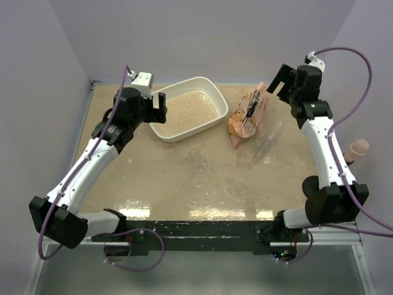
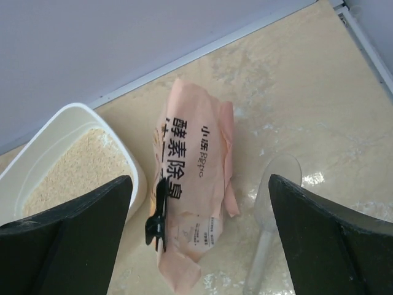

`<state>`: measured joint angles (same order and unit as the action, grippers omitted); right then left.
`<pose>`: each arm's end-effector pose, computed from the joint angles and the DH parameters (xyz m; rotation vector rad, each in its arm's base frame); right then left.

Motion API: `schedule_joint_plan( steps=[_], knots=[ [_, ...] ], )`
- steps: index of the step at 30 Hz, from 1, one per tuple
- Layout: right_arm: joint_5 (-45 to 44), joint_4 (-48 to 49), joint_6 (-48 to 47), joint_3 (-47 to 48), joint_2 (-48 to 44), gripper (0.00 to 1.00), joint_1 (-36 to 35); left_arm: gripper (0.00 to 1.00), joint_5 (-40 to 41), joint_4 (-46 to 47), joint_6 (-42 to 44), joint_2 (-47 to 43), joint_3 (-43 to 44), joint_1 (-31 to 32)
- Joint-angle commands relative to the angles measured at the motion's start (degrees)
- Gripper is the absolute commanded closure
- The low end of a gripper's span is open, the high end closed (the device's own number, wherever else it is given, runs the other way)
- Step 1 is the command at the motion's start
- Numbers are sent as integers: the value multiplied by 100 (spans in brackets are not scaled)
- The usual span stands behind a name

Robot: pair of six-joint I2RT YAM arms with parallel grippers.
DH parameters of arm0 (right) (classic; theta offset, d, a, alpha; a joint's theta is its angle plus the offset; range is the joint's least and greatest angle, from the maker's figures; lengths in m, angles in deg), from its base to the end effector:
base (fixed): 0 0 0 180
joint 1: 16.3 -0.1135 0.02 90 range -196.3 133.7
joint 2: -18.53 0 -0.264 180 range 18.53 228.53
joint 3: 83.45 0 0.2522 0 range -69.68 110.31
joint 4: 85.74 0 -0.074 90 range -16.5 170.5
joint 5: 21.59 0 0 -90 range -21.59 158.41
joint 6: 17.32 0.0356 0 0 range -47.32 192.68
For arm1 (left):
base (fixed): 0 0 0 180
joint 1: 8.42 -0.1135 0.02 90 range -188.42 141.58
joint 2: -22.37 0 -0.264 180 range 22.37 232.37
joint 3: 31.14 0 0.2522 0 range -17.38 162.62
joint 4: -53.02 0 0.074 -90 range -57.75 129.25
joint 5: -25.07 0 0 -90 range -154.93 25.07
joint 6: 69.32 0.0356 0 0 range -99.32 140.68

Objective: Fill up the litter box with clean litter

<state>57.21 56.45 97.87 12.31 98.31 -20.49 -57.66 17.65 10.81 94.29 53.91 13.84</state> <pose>0.3164 0.0162 0.4022 0.4808 1.8868 0.1491 0.2653 -0.1037 0.3804 0.1285 1.9594 -0.2448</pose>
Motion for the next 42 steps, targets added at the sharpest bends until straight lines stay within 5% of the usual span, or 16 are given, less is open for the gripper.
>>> schedule_joint_plan(
  steps=[1, 17, 34, 36, 40, 42],
  knots=[
    [91, -477, 240, 1168, 728, 2, 41, 0, -163, 139, 3, -82, -159, -2],
    [215, -627, 162, 2452, 2418, 2, -126, 0, -612, 95, -59, -266, -554, 6],
    [418, -1224, 127, 2409, 3473, 3, -399, 0, -797, 7, -33, -161, -580, 6],
    [373, -1251, 22, 2321, 3412, 11, -399, 0, -823, 60, -33, -135, -616, 6],
    [496, -1268, -84, 2268, 3429, 77, -408, 0, -824, 69, -41, -82, -625, 6],
    [531, -1356, -137, 2347, 3526, 92, -399, 0, -815, 51, -41, -108, -633, 6]
  ],
)
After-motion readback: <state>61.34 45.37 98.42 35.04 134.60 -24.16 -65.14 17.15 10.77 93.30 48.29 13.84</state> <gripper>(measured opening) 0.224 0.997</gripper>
